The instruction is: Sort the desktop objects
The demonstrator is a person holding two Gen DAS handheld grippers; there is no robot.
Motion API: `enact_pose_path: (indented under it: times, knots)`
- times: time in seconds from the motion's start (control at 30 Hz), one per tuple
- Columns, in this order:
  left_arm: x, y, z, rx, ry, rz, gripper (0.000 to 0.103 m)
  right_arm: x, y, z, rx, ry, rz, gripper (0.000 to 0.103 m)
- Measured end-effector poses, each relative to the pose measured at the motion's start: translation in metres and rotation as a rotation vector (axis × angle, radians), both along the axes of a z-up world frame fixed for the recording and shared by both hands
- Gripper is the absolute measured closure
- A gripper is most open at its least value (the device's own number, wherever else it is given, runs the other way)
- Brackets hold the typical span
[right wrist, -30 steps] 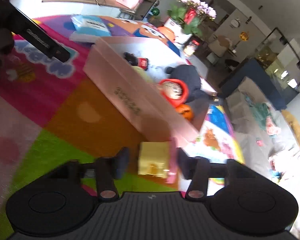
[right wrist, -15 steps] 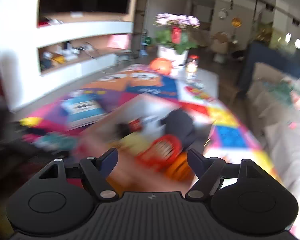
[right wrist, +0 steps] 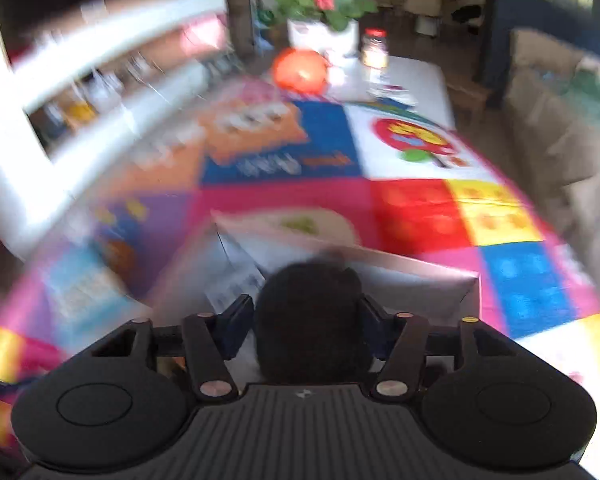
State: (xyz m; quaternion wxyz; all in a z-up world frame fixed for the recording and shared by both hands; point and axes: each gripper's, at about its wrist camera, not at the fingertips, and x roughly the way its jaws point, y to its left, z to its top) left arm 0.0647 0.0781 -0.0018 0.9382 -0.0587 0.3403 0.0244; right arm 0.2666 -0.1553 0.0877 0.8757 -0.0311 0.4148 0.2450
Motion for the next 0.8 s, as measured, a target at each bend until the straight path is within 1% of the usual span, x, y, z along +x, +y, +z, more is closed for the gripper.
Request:
enact_pose_path:
  times: [0.03, 0.07, 0.1, 0.17, 0.2, 0.23, 0.3, 0.33, 0.4, 0.47, 0.57, 0.63, 0.73, 0.8]
  knots:
    - [0.000, 0.000, 0.000, 0.002, 0.001, -0.001, 0.000, 0.002, -0.007, 0.003, 0.057, 0.023, 0.006, 0.046]
    - [0.000, 0.000, 0.000, 0.002, 0.001, -0.001, 0.000, 0.004, -0.013, 0.003, 0.079, 0.039, 0.003, 0.041]
    - [0.000, 0.000, 0.000, 0.002, 0.001, -0.001, 0.000, 0.005, -0.018, 0.004, 0.062, 0.033, -0.017, 0.034]
    - [0.000, 0.000, 0.000, 0.002, 0.001, -0.001, 0.000, -0.001, -0.031, 0.007, 0.015, -0.020, -0.080, 0.026]
    - [0.000, -0.001, 0.000, 0.003, 0.001, -0.001, 0.000, -0.005, -0.039, 0.010, 0.013, -0.036, -0.096, 0.024]
    - [0.000, -0.001, 0.000, 0.004, 0.002, -0.001, 0.000, -0.010, -0.048, 0.011, 0.026, -0.044, -0.109, 0.022]
    - [0.000, -0.002, 0.000, 0.012, 0.005, -0.002, 0.000, -0.027, -0.072, 0.019, 0.080, -0.061, -0.155, 0.012]
    - [0.001, -0.002, 0.000, 0.016, 0.007, -0.002, 0.000, -0.037, -0.083, 0.020, 0.105, -0.075, -0.177, 0.010]
    - [0.001, -0.003, 0.000, 0.024, 0.012, -0.003, 0.000, -0.056, -0.104, 0.021, 0.131, -0.107, -0.229, 0.001]
    - [0.002, -0.004, -0.001, 0.035, 0.016, -0.004, 0.000, -0.072, -0.118, 0.014, 0.129, -0.139, -0.271, 0.000]
    - [0.004, -0.005, 0.000, 0.045, 0.021, -0.007, 0.000, -0.096, -0.131, -0.001, 0.093, -0.174, -0.320, 0.000]
    - [0.004, -0.002, 0.002, 0.020, 0.009, -0.016, 0.000, -0.111, -0.138, -0.013, 0.102, -0.170, -0.333, 0.000]
    - [0.007, 0.009, 0.013, -0.059, -0.069, -0.014, 0.000, -0.135, -0.148, -0.030, 0.151, -0.146, -0.350, 0.000]
    - [0.018, 0.012, 0.023, -0.062, -0.099, 0.007, 0.000, -0.150, -0.149, -0.043, 0.163, -0.142, -0.373, 0.000]
